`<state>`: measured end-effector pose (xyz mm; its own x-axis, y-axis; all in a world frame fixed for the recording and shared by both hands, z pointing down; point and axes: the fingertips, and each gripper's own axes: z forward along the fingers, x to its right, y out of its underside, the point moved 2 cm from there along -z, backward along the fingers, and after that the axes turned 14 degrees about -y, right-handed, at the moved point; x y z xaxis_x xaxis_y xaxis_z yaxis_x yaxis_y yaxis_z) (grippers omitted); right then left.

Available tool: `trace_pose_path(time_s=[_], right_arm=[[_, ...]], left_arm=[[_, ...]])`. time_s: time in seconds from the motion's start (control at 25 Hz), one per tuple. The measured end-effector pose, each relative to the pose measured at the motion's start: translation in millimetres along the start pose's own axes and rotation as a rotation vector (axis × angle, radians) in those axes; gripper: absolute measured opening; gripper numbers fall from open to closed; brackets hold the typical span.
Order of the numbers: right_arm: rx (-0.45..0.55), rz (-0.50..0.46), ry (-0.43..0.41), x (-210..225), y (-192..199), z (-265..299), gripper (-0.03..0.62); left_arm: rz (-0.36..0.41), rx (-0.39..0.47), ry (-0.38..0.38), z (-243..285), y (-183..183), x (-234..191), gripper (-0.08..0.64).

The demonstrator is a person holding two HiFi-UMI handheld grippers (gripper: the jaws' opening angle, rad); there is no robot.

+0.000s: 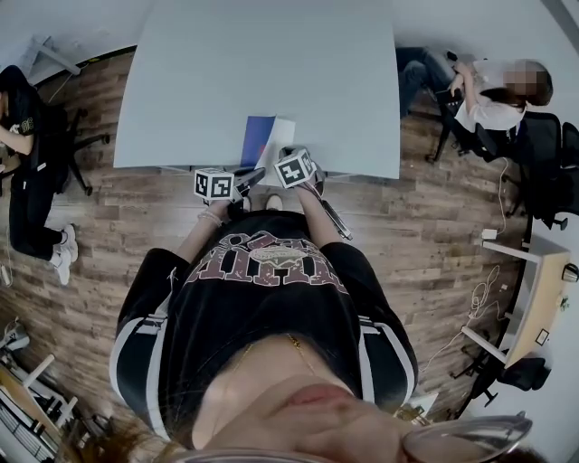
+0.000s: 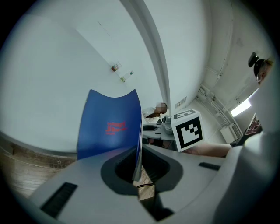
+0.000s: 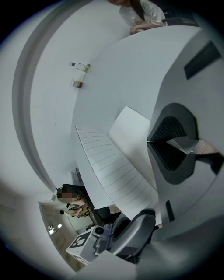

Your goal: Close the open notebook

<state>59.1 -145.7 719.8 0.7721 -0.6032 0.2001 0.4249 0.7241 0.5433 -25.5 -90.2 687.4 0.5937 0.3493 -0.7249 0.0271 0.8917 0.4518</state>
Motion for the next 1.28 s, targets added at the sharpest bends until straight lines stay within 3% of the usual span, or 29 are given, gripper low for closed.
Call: trace_pose_path(time_s=[1.28], right_arm=[[-0.001,-0.015,0.002,0.6,3.4,0.0,0.02]], left_arm=[[0.006,-0.014,0.004,5.2,3.1,1.3,0.054]])
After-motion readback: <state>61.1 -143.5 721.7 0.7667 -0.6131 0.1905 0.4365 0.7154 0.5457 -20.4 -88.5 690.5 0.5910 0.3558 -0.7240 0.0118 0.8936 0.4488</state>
